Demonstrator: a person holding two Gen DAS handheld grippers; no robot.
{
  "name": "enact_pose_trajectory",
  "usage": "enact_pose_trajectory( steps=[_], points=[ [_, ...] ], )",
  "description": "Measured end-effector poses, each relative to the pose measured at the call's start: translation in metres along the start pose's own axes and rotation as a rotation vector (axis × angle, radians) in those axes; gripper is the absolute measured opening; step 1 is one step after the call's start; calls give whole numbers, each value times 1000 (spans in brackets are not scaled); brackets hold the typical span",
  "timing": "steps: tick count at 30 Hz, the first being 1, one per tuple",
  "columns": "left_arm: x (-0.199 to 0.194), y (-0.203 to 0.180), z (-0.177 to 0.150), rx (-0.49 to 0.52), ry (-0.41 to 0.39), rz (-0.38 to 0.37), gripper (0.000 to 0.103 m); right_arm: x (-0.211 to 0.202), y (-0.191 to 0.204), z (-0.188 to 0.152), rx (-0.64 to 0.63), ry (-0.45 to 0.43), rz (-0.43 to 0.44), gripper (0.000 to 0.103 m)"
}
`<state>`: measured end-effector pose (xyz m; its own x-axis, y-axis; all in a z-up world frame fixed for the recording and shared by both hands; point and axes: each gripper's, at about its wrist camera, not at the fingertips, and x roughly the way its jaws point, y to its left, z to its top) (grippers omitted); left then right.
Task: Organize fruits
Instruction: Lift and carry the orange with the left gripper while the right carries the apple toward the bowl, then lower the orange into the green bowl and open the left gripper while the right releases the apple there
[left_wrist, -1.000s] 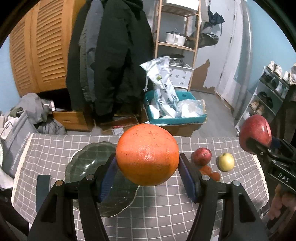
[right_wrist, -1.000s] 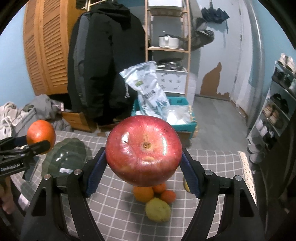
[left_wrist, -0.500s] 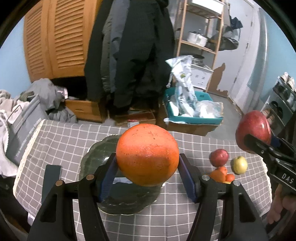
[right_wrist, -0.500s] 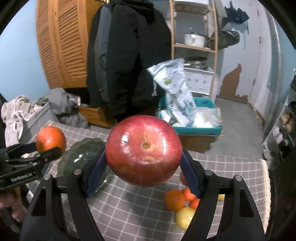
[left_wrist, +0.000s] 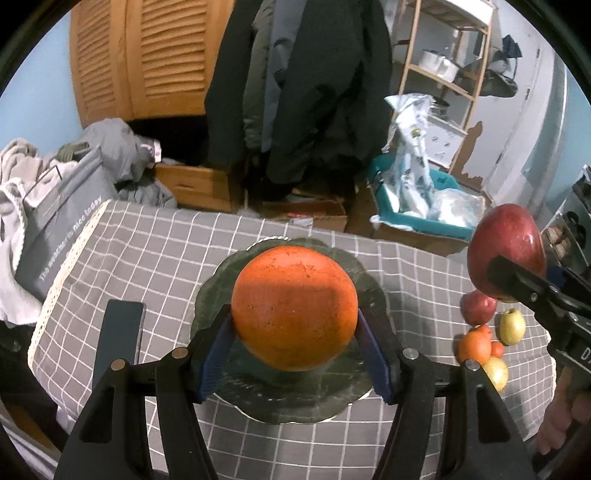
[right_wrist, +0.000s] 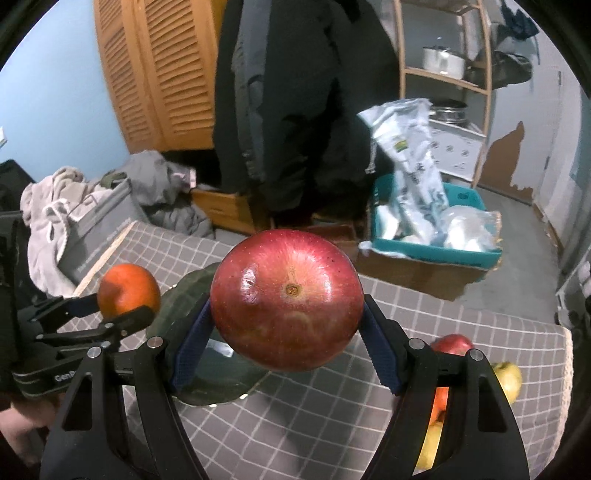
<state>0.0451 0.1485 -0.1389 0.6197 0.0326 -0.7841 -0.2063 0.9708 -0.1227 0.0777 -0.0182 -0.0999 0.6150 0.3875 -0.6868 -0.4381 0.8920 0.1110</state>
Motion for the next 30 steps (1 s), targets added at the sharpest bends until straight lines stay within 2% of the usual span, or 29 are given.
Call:
enact_pose_trajectory(
  steps=[10,19,30],
  points=[
    [42,30,-6,-48,80,34,66,57,24,-4,-25,85,47,77],
    [90,47,-20,-83,176,55,66,108,29,-12,-18,188,93,77],
    [126,47,-33,-70,271,75,66,144,26,-26,-2,274,109,77]
  ],
)
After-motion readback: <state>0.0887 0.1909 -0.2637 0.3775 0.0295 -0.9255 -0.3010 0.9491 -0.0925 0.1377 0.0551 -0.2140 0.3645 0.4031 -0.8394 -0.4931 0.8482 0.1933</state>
